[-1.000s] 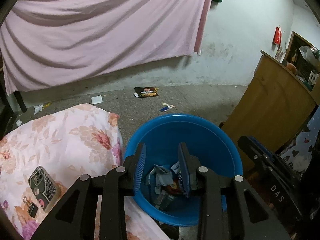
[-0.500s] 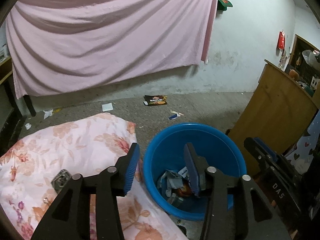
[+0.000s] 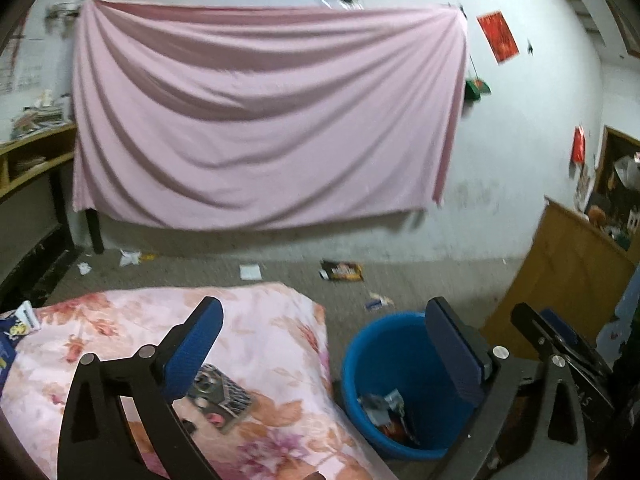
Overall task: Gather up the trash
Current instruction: 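Move both tools back over the bed toward the yellow cylinder and phone case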
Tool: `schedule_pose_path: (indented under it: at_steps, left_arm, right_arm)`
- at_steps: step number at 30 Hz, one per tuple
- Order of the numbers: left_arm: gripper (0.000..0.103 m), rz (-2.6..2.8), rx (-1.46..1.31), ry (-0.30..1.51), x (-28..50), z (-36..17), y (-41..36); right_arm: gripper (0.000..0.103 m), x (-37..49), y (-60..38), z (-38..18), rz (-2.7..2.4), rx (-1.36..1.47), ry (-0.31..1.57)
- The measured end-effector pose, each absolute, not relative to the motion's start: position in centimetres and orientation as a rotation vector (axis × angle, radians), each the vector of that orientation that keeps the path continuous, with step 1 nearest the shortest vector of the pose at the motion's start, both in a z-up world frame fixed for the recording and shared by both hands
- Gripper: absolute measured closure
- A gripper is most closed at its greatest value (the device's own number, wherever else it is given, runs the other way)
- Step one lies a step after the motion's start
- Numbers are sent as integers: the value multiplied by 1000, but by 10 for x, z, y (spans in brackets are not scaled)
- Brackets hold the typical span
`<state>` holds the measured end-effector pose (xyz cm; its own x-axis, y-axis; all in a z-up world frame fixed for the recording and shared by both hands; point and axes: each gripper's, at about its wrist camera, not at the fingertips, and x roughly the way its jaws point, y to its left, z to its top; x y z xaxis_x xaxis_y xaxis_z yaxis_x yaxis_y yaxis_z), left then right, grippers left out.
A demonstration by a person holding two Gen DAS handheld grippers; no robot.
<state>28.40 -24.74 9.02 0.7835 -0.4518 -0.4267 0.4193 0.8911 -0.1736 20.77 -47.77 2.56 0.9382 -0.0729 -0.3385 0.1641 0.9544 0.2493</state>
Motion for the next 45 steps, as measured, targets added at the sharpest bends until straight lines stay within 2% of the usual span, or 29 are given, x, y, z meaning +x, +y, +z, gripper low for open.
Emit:
schedule_pose_path:
  at_steps: [1,3,5,24,36,45]
  left_arm:
    - [4,-465,-75,467,283,91,-244]
    - [3,-446,-84,442,280,94,-231]
    - [3,-432,-88,422,276,98,-218]
    - [3,-296,-165,287,202,116,-94]
    - [3,-219,-173,277,162,99,-44]
    - [3,-203,-171,316,129,66,-29]
  right_arm:
    - [16,207,-474,28,-121,274,322]
    - [4,206,-467,32,-120,263,299]
    - [0,203,-460,36,-107,254,269]
    - [0,164,-386,71,-26,186,25]
    - [0,143,-330,55,68,94,59]
    - [0,130,-306,41,107,62,101]
